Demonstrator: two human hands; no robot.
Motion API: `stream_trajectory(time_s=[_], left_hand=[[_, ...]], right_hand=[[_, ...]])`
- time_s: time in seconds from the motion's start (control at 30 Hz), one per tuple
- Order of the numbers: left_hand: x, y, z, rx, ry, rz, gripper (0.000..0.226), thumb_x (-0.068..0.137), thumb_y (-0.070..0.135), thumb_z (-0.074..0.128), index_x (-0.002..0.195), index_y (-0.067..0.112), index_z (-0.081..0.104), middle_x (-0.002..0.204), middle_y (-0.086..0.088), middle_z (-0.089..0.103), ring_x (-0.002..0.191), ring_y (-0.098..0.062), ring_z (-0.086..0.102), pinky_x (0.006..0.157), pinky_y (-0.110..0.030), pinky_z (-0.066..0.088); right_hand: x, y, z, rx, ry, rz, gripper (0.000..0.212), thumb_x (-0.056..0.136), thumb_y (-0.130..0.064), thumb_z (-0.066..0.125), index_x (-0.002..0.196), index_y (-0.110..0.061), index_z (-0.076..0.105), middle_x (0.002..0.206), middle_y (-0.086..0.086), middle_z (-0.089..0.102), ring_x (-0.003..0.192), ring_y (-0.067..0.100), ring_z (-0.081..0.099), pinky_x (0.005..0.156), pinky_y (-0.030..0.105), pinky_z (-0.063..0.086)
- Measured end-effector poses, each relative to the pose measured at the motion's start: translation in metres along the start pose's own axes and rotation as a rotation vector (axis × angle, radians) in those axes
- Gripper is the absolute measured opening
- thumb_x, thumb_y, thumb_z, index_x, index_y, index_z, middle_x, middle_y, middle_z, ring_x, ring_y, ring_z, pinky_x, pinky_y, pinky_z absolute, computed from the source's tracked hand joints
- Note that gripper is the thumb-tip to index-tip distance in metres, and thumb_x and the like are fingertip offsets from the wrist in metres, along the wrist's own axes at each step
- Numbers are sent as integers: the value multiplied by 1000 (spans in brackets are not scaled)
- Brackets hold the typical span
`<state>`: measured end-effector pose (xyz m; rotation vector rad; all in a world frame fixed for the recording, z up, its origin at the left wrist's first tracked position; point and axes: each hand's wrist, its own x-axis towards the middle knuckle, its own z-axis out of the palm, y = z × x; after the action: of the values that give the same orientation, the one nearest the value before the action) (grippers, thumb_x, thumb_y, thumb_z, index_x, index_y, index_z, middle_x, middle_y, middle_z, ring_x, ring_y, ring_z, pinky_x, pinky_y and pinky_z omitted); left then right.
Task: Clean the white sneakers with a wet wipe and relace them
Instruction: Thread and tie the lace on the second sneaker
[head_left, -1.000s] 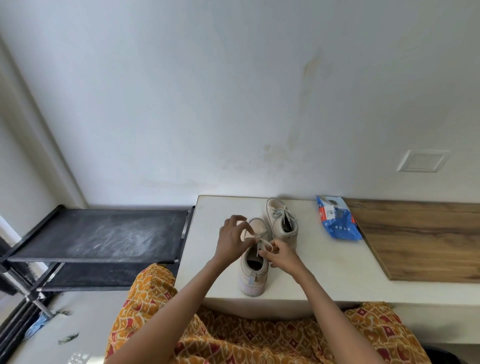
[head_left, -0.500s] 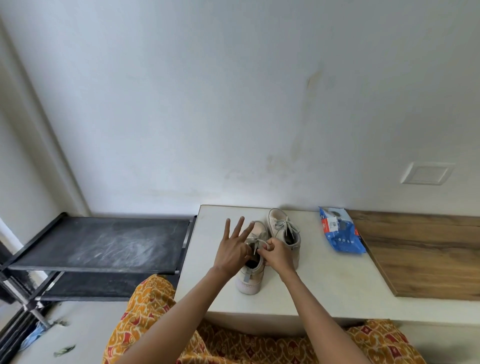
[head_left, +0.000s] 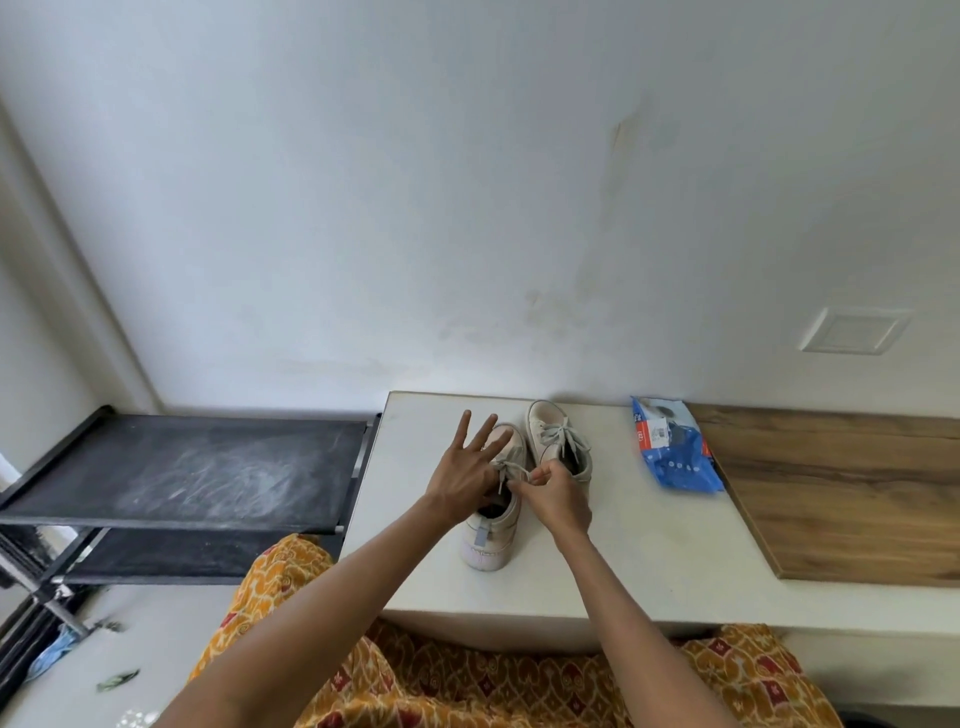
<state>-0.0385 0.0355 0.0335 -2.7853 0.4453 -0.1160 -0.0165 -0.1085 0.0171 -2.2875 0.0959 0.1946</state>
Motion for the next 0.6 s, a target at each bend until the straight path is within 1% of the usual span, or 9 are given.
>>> stream_trajectory(time_s=[0.1, 0.17, 0.33, 0.4, 0.43, 0.47, 0.53, 0.57, 0.6], left_hand=[[2, 2, 3, 79, 24, 16, 21, 90, 26, 55, 107, 20, 67, 158, -6, 12, 144, -36, -6, 107, -61, -19], [3, 4, 4, 86, 32, 33, 20, 88, 17, 55, 104, 20, 66, 157, -7, 13, 144, -37, -5, 108, -61, -17], [10, 8, 1, 150, 21, 46, 25, 89, 15, 53, 110, 17, 65, 156, -11, 16, 144, -38, -4, 108, -61, -16], [11, 7, 0, 156, 33, 73, 25, 88, 13, 53, 110, 17, 66, 155, -11, 20, 144, -38, -1, 109, -60, -14], [9, 6, -2, 163, 54, 91, 23, 86, 13, 56, 105, 19, 68, 154, -11, 25, 144, -38, 4, 111, -60, -10], [6, 5, -5, 187, 72, 108, 19, 82, 14, 61, 96, 21, 71, 150, -9, 34, 143, -38, 13, 112, -60, -3], [0, 1, -8, 217, 132, 113, 8, 68, 18, 73, 69, 25, 71, 136, -6, 54, 134, -36, 37, 109, -62, 19], [0, 0, -5, 201, 197, 114, 10, 65, 19, 74, 60, 25, 68, 130, -5, 59, 129, -35, 45, 106, -63, 27], [-1, -2, 1, 166, 269, 114, 14, 65, 19, 71, 55, 24, 64, 127, -5, 61, 127, -34, 48, 104, -63, 31]], right_hand=[[-2, -3, 0, -7, 11, 8, 31, 72, -46, 72, 84, -25, 53, 85, -8, 64, 86, 18, 60, 70, 28, 39], [-3, -3, -2, -17, 12, 7, 32, 71, -48, 71, 85, -24, 54, 85, -9, 63, 86, 18, 61, 70, 28, 39], [-4, -5, -4, -45, 31, -8, 36, 71, -51, 70, 88, -23, 56, 86, -9, 63, 87, 18, 60, 69, 28, 39], [-5, -5, -4, -63, 40, -16, 37, 72, -52, 69, 89, -22, 55, 87, -8, 64, 87, 19, 60, 69, 28, 38], [-5, -5, -4, -69, 43, -20, 37, 72, -52, 69, 89, -22, 55, 88, -8, 64, 87, 19, 60, 69, 28, 38], [-5, -4, -4, -71, 44, -23, 38, 72, -52, 69, 89, -21, 55, 88, -7, 64, 88, 19, 60, 69, 28, 39], [-5, -5, -4, -78, 48, -19, 37, 73, -51, 69, 89, -21, 55, 86, -8, 63, 88, 19, 60, 69, 28, 39], [-6, -5, -5, -82, 52, -16, 35, 73, -49, 69, 88, -21, 55, 86, -8, 62, 89, 19, 60, 70, 28, 39], [-6, -5, -5, -86, 54, -15, 34, 73, -49, 70, 86, -22, 53, 86, -8, 63, 89, 19, 60, 70, 28, 39]])
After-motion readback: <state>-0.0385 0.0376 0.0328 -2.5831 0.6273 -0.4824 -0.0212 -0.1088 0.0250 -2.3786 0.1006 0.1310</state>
